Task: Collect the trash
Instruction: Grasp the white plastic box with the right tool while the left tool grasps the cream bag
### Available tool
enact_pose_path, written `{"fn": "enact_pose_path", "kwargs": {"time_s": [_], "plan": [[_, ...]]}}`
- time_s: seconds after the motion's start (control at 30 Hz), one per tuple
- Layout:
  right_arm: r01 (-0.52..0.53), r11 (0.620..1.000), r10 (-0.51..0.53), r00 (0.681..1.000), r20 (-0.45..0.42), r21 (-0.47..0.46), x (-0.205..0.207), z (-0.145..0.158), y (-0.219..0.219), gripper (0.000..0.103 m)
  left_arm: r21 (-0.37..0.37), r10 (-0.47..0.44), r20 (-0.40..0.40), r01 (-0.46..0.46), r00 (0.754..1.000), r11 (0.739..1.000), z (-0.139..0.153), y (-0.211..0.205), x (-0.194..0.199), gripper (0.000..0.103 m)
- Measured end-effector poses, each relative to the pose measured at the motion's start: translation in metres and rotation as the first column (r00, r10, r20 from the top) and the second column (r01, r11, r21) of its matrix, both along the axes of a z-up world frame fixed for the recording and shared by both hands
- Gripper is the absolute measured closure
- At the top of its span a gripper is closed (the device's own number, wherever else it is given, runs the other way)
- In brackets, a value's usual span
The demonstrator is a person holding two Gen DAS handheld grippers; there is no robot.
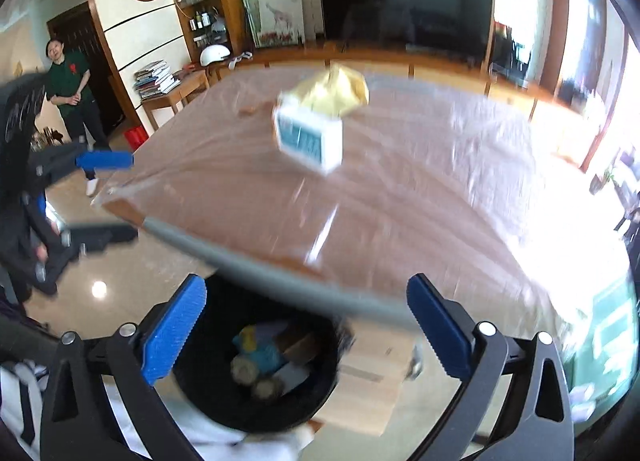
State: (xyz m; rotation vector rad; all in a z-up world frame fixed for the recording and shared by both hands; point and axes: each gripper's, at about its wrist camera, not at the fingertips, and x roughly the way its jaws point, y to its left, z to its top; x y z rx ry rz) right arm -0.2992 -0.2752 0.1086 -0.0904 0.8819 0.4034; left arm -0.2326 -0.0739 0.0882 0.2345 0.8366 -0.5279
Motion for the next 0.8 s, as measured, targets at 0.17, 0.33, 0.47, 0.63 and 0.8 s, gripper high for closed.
{"fn": "enact_pose_path", "kwargs": {"time_s": [0.17, 0.33, 0.47, 0.63, 0.8], "plan": [[-0.038, 0.999, 0.039, 0.999, 0.037, -0.039, 0.043, 0.004, 0.015, 0.004, -0.034, 0.036, -0.02, -0.037, 0.999, 0.999, 0.013, 0.004, 0.07, 0.002], [-0.088, 0.995, 0.09, 0.996, 0.027, -0.048, 0.088, -0.001, 0.032, 0.004, -0.044, 0.015, -0.073, -0.019, 0.997, 0.999, 0.011, -0.003, 0.132, 0.002], [-0.12, 0.992, 0.121, 0.993, 0.004, -0.046, 0.118, -0.008, 0.043, 0.004, -0.034, -0.009, -0.115, 0.005, 0.993, 0.999, 0.005, -0.015, 0.177, 0.002], [-0.147, 0.988, 0.146, 0.989, -0.028, -0.047, 0.143, -0.022, 0.052, 0.004, -0.014, -0.034, -0.165, 0.032, 0.986, 0.999, -0.016, -0.028, 0.218, 0.002], [-0.191, 0.981, 0.189, 0.981, -0.054, -0.039, 0.161, -0.033, 0.06, 0.004, -0.056, -0.08, -0.263, 0.068, 0.961, 0.996, -0.038, -0.036, 0.253, 0.002]]}}
